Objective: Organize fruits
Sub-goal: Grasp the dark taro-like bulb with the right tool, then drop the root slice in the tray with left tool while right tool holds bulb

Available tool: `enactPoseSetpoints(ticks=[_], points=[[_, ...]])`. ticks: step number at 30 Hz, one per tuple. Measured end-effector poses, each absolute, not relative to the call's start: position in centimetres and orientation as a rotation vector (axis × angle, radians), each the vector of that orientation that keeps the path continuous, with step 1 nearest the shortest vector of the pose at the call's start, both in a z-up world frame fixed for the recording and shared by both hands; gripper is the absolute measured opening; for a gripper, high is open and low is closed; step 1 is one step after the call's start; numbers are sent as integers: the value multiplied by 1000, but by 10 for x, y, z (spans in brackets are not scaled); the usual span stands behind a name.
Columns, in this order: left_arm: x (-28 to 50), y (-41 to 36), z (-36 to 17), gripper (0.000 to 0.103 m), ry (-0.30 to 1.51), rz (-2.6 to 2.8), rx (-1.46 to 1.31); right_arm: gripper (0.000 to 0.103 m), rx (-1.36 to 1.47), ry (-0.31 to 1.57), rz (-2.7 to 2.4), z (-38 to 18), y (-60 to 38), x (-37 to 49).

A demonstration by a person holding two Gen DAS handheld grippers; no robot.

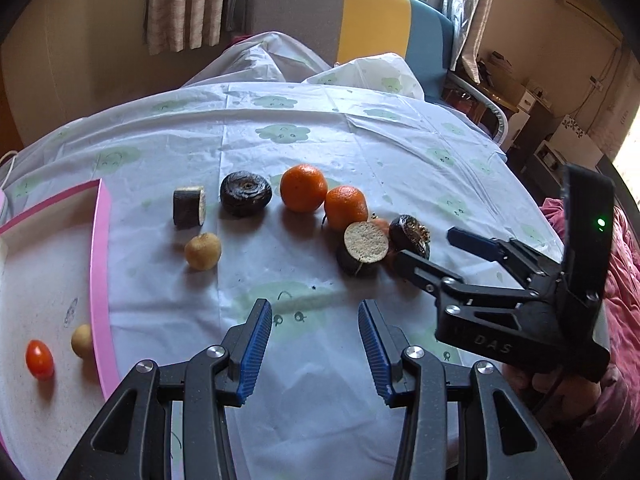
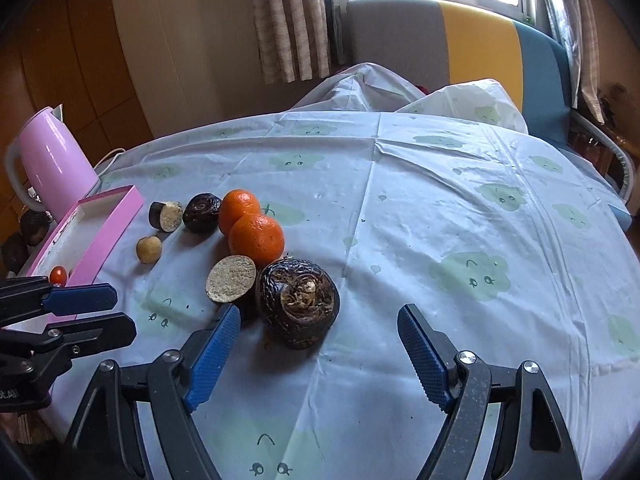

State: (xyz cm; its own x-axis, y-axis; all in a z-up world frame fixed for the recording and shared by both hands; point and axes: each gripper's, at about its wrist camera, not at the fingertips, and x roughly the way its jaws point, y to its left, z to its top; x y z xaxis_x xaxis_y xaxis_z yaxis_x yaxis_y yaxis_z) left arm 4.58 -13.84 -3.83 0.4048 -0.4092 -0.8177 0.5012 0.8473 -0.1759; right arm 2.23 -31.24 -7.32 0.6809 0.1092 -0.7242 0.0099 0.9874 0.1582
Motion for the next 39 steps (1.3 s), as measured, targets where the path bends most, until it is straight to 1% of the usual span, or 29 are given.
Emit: enactPoseSetpoints(ticks=[3, 4, 5, 6, 10, 13, 16, 17, 22, 23, 24, 25, 39], points=[[51, -146, -41, 46, 999, -597, 108, 81, 225, 837, 95, -81, -320, 32], [52, -149, -42, 46, 1002, -603, 109, 78, 247, 840, 113, -83, -322, 33], [53, -151, -43, 46, 1005, -608, 108, 72, 254, 837, 122, -84, -323, 34], [55, -153, -43, 46, 1006, -615, 107, 46, 251, 834, 126, -83, -322, 35], [60, -165, -47, 46, 1010, -629, 110, 47, 231, 820, 72, -77, -329, 29], [66, -175, -50, 46, 1018, -628, 104, 47, 166, 815, -41, -76, -336, 23], [70, -186, -54, 48, 1027, -629, 118, 47, 112, 819, -120, -77, -342, 20], [72, -189, -56, 50, 1031, -632, 122, 47, 97, 823, -138, -79, -343, 20], [79, -200, -65, 51, 1027, -604, 136, 50, 61, 822, -152, -82, -342, 23], [80, -201, -67, 50, 1025, -599, 138, 50, 61, 828, -149, -83, -342, 24], [82, -201, -69, 40, 1031, -601, 132, 50, 61, 835, -147, -84, -341, 25], [83, -201, -72, 36, 1042, -606, 128, 50, 64, 839, -148, -85, -341, 26], [76, -201, -72, 36, 996, -601, 150, 49, 65, 844, -152, -87, -340, 26]])
